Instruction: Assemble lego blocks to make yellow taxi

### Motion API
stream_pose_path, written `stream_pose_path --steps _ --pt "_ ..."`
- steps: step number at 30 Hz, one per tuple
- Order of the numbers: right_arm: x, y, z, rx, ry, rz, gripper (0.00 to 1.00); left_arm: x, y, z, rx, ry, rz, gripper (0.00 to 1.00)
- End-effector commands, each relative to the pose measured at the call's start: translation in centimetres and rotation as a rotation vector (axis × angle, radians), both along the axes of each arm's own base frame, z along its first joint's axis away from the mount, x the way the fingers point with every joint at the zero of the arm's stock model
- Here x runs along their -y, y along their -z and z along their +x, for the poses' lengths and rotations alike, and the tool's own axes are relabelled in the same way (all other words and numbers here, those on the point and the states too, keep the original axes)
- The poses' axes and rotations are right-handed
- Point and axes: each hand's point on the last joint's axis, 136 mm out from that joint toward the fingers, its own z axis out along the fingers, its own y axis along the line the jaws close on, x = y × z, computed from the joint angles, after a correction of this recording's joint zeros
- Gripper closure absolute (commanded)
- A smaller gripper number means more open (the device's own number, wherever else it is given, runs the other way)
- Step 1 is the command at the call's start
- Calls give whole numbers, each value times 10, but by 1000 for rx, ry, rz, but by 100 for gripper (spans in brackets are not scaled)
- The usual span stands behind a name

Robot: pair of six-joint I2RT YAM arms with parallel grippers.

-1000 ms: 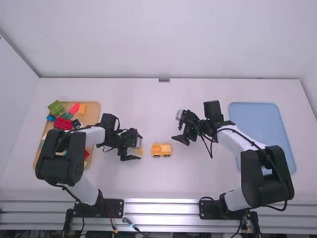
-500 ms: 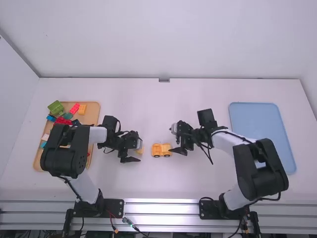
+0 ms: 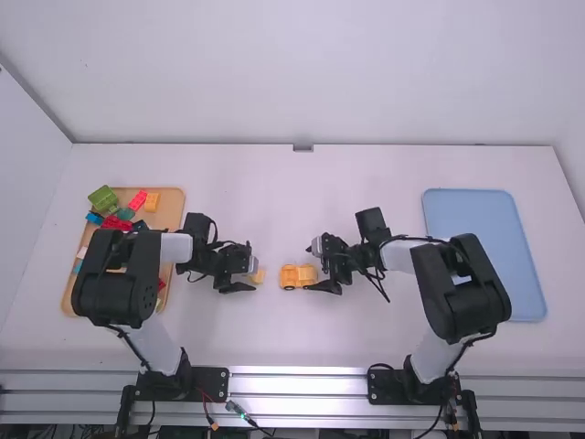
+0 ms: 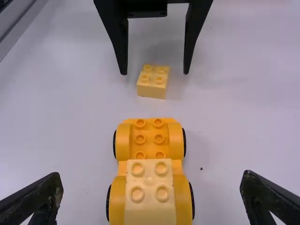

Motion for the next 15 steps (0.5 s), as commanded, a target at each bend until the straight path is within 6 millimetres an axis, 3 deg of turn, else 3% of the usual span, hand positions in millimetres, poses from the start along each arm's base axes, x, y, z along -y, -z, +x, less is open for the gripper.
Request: stream_pose_path --steps 1,9,15 --pt "-1 1 -5 -19 -8 14 1 9 1 -1 4 35 -31 32" --pt "-1 -2 -8 -39 -14 29 1 7 4 -2 -16 24 -32 40" --pt "-1 -2 -7 -37 -14 30 1 7 5 -2 -14 23 -33 56"
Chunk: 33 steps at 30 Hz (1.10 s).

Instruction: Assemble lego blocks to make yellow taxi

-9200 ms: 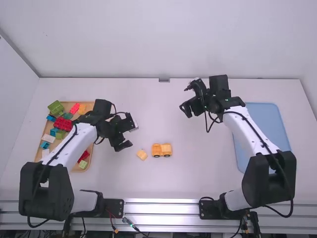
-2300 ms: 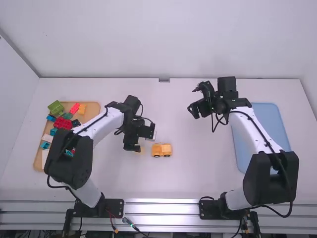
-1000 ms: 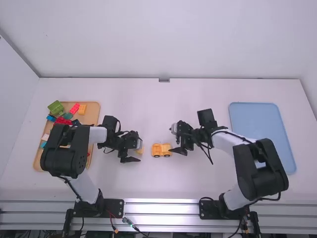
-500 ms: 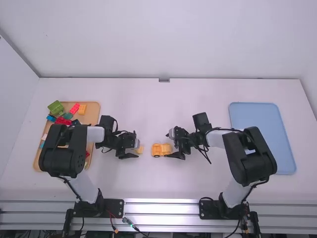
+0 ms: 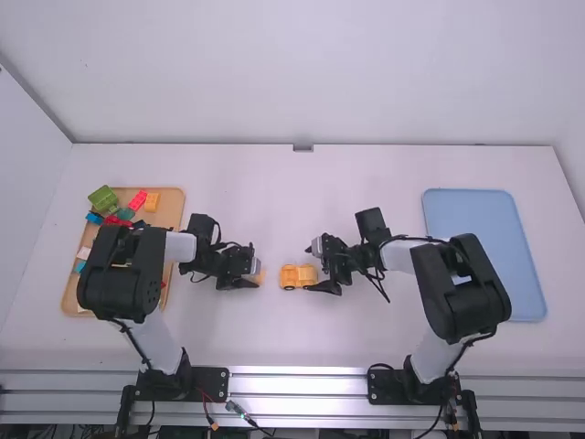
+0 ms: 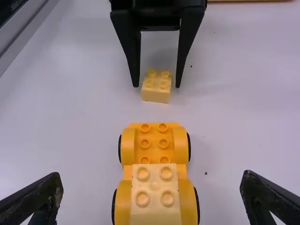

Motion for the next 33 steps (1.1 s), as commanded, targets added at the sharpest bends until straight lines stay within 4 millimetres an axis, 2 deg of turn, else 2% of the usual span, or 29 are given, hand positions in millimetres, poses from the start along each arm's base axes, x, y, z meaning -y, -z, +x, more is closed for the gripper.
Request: stream_pose_path --steps 1,7,12,14,16,21,30,33 --pt "0 1 -5 -21 -7 13 1 2 -3 0 5 9 -25 57" --pt "0 1 -4 -18 -7 14 1 2 -2 0 2 8 -25 68" --pt "0 1 -4 -18 -6 11 1 2 -2 0 6 8 -25 70" --pt "0 1 -4 -17 -5 11 1 2 -2 0 2 8 -25 66" --pt "0 1 -4 -17 -6 12 1 2 -2 -1 -4 8 -25 50" --pt "0 0 -4 -18 -7 14 1 5 -2 -2 21 11 -52 43" --pt "-1 0 -4 -19 -8 16 1 9 -7 -6 39 6 -121 53" --pt "-1 0 -5 -20 -11 20 1 5 -9 1 29 -26 -123 56"
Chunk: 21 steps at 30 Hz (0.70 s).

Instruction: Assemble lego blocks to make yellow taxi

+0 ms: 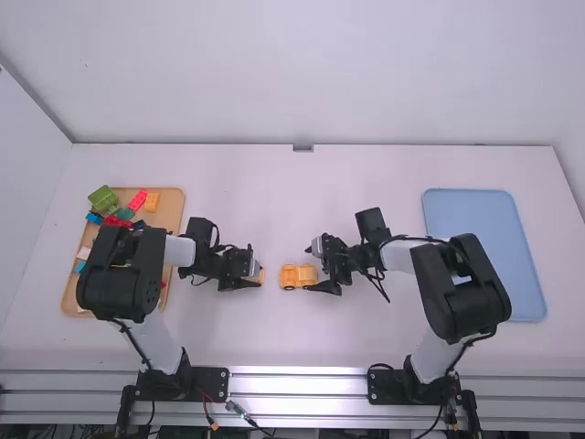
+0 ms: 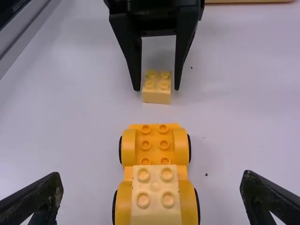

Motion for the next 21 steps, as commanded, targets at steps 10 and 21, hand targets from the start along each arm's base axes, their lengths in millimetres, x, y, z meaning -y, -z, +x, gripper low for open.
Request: stream_pose_path --steps 10,21 --pt "0 0 -4 -20 -8 16 1 2 -7 -5 -10 4 -67 57" --pt "-2 -2 -6 -24 -15 33 1 0 2 -1 -76 3 -77 53"
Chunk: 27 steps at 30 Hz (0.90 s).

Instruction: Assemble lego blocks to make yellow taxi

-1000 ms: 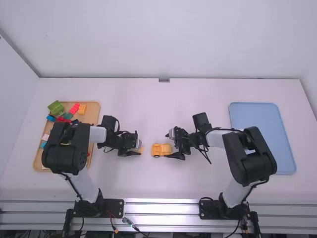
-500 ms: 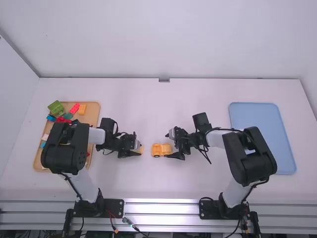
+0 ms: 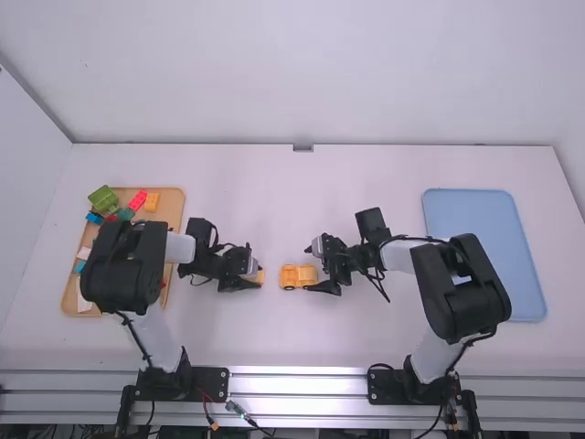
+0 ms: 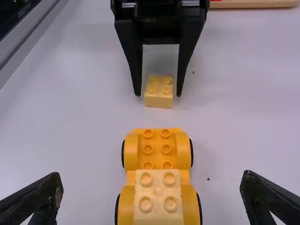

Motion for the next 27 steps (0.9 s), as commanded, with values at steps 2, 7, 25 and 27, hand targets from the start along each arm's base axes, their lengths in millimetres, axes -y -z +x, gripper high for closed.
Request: stream_pose_path --steps 2,7,25,27 --pt "0 0 -4 -19 -7 14 1 1 -5 -1 21 44 -41 53" --pt "0 0 -4 -19 -7 14 1 0 -6 0 16 64 -15 54" --pt "0 0 -4 -19 -7 14 1 -1 6 -1 21 15 0 66" --pt "0 1 -4 -19 -7 14 1 -1 5 0 23 16 -5 69"
